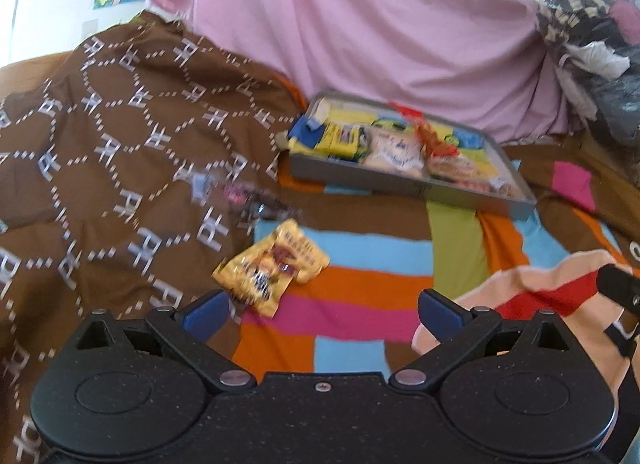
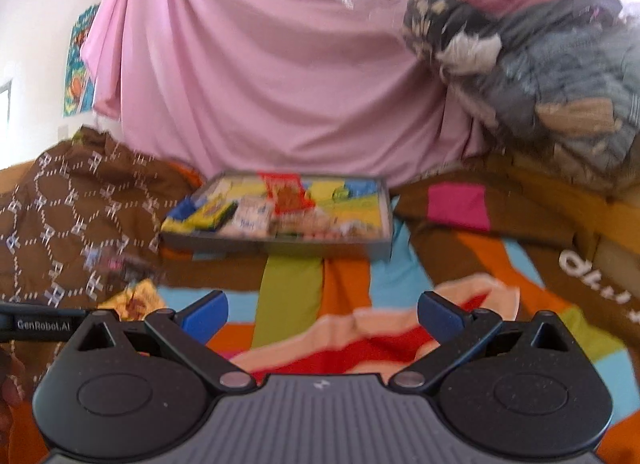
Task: Organize snacks
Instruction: 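Withdraw both open tools from the tray toward the remaining snacks, then grasp the clear dried-meat pack with the left tool while the right tool grasps the gold egg pouch, then lift and carry the dried-meat pack and gold pouch over the tray with both tools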
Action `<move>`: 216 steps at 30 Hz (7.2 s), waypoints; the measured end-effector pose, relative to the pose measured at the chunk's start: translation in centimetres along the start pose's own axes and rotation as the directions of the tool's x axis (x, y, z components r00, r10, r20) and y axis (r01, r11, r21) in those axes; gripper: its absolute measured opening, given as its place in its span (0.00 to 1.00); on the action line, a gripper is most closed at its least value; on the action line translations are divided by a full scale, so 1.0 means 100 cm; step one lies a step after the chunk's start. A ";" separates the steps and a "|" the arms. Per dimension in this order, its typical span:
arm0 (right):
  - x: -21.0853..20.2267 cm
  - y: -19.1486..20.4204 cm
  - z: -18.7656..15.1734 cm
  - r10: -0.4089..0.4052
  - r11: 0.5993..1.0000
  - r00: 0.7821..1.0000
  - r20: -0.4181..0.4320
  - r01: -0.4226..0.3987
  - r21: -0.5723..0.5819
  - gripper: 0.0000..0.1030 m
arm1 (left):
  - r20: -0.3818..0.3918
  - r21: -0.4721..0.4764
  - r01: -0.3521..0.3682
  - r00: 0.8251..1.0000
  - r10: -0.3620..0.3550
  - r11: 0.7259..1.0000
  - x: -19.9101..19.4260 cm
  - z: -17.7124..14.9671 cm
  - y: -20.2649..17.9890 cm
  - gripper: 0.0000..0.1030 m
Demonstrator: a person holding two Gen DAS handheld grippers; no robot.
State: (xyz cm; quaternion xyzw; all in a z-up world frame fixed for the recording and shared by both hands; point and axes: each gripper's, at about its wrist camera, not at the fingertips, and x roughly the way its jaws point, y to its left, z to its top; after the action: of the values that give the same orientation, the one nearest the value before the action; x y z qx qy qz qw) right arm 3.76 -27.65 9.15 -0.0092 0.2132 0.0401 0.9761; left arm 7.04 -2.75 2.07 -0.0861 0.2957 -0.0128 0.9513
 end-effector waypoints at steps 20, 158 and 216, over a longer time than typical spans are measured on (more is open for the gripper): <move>0.025 0.027 -0.038 0.107 0.992 0.958 -0.266 -0.121 -0.039 1.00 | -0.121 -0.027 -0.118 0.986 0.114 0.993 -0.005 -0.029 0.020 0.97; 0.043 0.045 -0.037 0.047 0.973 0.930 -0.364 -0.125 -0.194 0.52 | -0.500 0.249 0.320 0.851 -0.162 0.914 0.085 0.009 -0.053 0.46; 0.269 -0.052 0.122 -0.021 0.974 0.997 -0.068 0.005 -0.228 0.53 | -0.033 0.031 0.390 0.921 -0.389 0.920 0.302 0.222 -0.149 0.47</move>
State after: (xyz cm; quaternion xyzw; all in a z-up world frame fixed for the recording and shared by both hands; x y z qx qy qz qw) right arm 33.66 -30.38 9.03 -0.1236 0.2410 0.0573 0.9609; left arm 44.88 -16.21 5.74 -0.1253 0.2846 -0.2082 0.9273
